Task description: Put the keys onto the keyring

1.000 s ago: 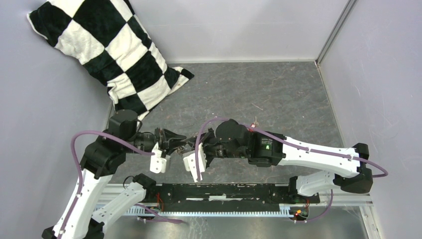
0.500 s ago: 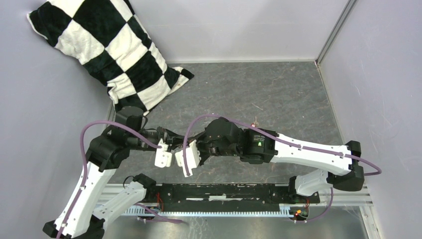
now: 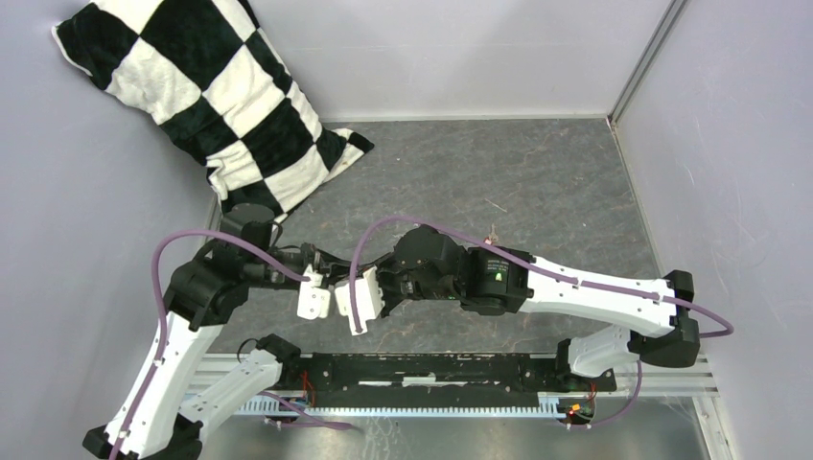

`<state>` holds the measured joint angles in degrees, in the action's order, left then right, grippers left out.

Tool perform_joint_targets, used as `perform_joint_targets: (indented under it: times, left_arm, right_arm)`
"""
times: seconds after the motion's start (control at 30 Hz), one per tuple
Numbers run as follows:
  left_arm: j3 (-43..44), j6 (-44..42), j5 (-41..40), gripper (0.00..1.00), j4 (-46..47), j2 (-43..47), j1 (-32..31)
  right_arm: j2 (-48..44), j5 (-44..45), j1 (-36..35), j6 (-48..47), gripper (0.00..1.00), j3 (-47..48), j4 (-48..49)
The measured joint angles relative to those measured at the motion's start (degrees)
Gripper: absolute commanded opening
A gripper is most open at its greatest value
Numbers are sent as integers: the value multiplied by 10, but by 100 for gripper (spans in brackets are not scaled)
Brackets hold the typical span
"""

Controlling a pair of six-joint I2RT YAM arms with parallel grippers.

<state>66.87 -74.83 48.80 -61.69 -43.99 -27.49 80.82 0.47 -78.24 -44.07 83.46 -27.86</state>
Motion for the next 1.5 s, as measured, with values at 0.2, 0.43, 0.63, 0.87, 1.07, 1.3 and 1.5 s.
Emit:
perform_joint_targets:
  times: [0.2,0.43,0.63,0.87,1.07,1.3,1.5]
  left_arm:
    - [5,45,-3,2,11,0,4]
    - [5,138,26,2,49,0,1]
    - [10,213,54,2,79,-7,1]
    - [29,274,77,2,102,-26,1]
    - [36,323,92,2,128,-32,1]
    - [7,492,116,2,266,-18,0]
    - [-48,688,117,2,430,-5,0]
  right_arm:
    - [-15,-4,0,28,38,-29,36]
    - [-97,-43,48,78,47,-122,144]
    - [-193,-80,137,146,48,-217,236]
    - [-223,-214,216,202,46,-263,282]
    - [-224,-311,249,246,43,-266,329]
    - [-248,-393,255,338,40,-293,457]
    - [-253,-405,255,398,39,-320,530]
